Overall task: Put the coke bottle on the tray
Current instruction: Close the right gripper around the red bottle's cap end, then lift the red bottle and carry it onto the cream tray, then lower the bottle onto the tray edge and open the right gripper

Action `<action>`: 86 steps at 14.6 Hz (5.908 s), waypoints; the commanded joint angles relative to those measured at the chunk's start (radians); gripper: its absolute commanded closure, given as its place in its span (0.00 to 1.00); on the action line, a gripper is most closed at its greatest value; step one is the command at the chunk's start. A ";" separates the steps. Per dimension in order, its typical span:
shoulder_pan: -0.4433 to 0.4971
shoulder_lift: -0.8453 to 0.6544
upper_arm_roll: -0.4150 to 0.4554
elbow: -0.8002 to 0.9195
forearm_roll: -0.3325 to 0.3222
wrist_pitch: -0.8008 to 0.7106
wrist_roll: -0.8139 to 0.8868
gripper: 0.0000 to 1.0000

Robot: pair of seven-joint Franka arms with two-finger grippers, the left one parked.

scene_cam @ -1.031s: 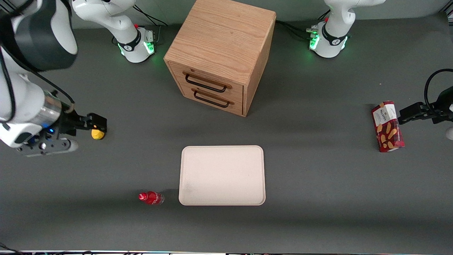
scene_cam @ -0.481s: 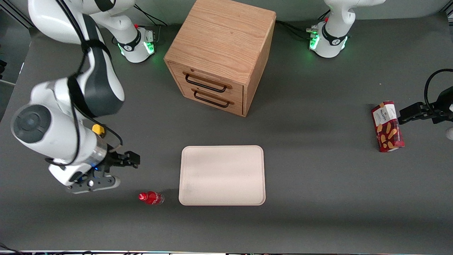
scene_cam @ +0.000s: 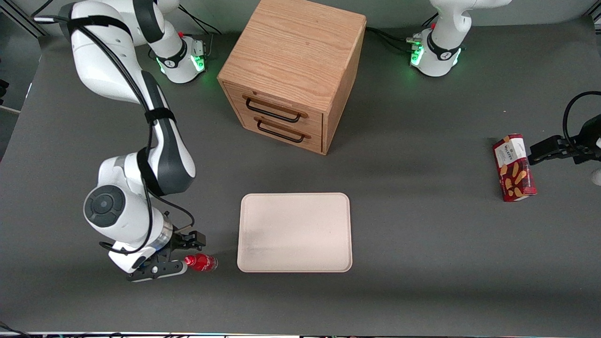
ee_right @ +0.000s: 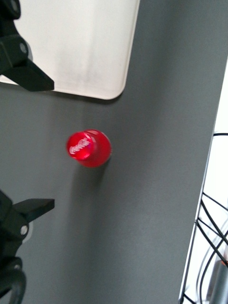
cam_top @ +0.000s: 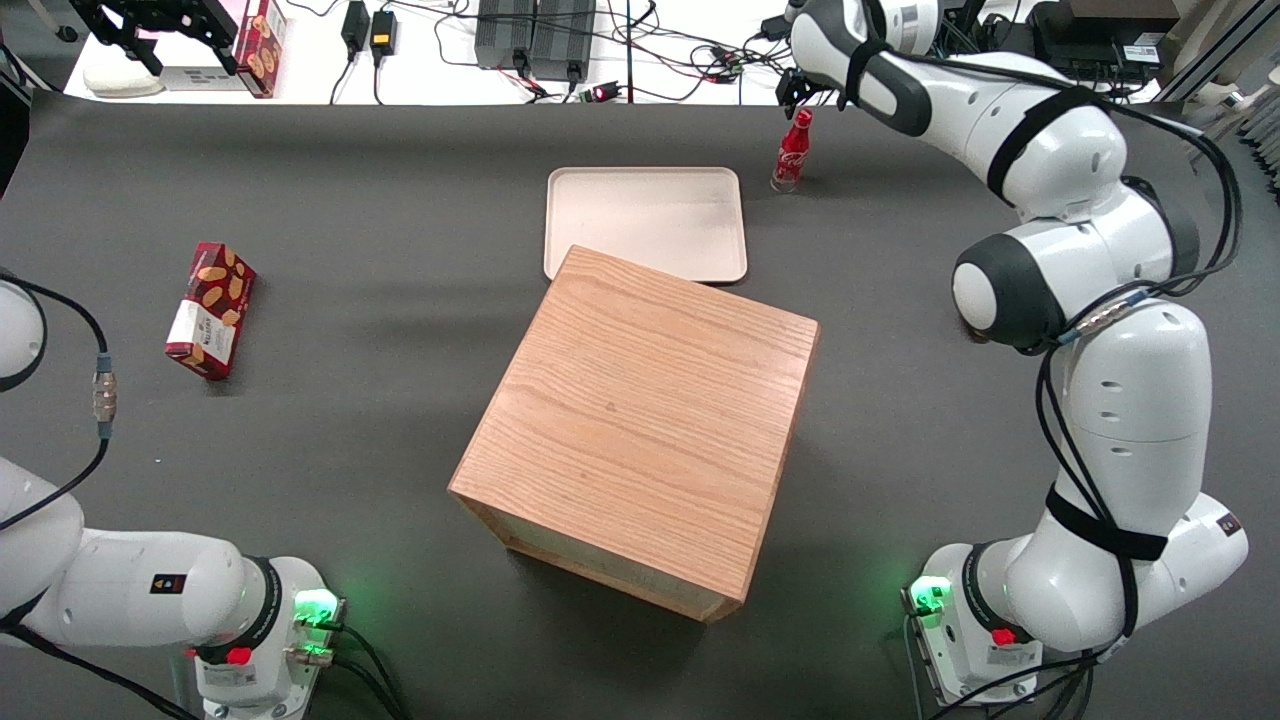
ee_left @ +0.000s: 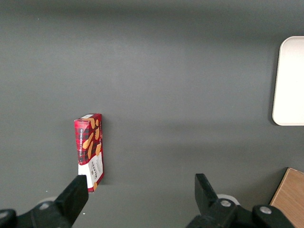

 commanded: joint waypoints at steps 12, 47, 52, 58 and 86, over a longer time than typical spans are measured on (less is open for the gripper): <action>-0.016 0.091 0.013 0.038 0.026 0.098 -0.072 0.16; -0.002 -0.071 0.198 0.241 0.031 -0.173 0.022 1.00; 0.007 0.034 0.203 0.236 0.031 -0.090 0.013 1.00; 0.027 0.077 0.200 0.196 0.023 -0.061 0.017 1.00; 0.010 -0.012 0.192 0.052 -0.058 0.014 0.083 0.00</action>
